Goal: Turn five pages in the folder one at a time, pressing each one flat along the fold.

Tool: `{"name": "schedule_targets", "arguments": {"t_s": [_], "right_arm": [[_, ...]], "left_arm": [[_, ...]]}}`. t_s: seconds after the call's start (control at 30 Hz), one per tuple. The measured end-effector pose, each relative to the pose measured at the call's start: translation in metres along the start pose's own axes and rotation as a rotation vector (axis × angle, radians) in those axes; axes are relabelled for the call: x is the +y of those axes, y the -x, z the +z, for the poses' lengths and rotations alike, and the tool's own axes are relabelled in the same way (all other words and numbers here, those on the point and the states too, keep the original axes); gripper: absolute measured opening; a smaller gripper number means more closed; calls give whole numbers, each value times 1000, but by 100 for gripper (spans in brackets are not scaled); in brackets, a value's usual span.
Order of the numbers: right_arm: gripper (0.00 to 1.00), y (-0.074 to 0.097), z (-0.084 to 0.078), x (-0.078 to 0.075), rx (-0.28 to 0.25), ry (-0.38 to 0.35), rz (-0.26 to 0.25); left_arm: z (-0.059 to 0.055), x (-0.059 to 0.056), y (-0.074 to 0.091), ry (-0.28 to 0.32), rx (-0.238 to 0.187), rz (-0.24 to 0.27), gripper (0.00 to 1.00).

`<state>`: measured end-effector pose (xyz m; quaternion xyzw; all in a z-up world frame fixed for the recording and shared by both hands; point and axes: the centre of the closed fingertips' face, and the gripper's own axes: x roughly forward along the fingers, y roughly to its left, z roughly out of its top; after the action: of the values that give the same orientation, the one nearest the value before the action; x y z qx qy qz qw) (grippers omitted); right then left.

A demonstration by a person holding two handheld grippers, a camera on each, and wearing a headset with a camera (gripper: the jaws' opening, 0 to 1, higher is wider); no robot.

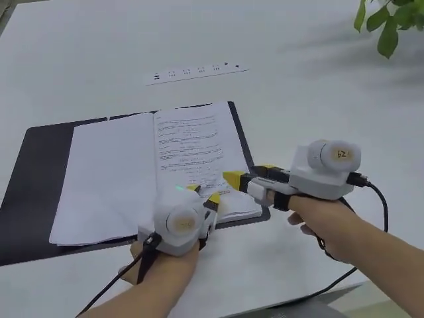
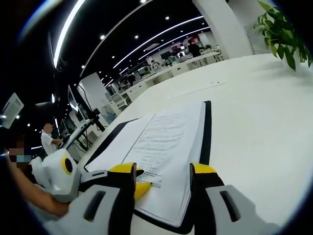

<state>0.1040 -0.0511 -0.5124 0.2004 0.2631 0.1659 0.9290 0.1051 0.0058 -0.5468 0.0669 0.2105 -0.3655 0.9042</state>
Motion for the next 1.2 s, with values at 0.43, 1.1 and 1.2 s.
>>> {"name": "schedule_targets", "arguments": {"t_s": [0.43,1.1,1.2], "right_arm": [[29,-9,-10,-10,41,-115,3],[0,18,-32,-8,105,-368,35],[0,19,-31,-5,102,-379,26]], "left_arm": [[0,0,-1,9,1,0,20],[0,0,-2,22,16,-1,20],[1,0,-2,35,26,-5,21]]}}
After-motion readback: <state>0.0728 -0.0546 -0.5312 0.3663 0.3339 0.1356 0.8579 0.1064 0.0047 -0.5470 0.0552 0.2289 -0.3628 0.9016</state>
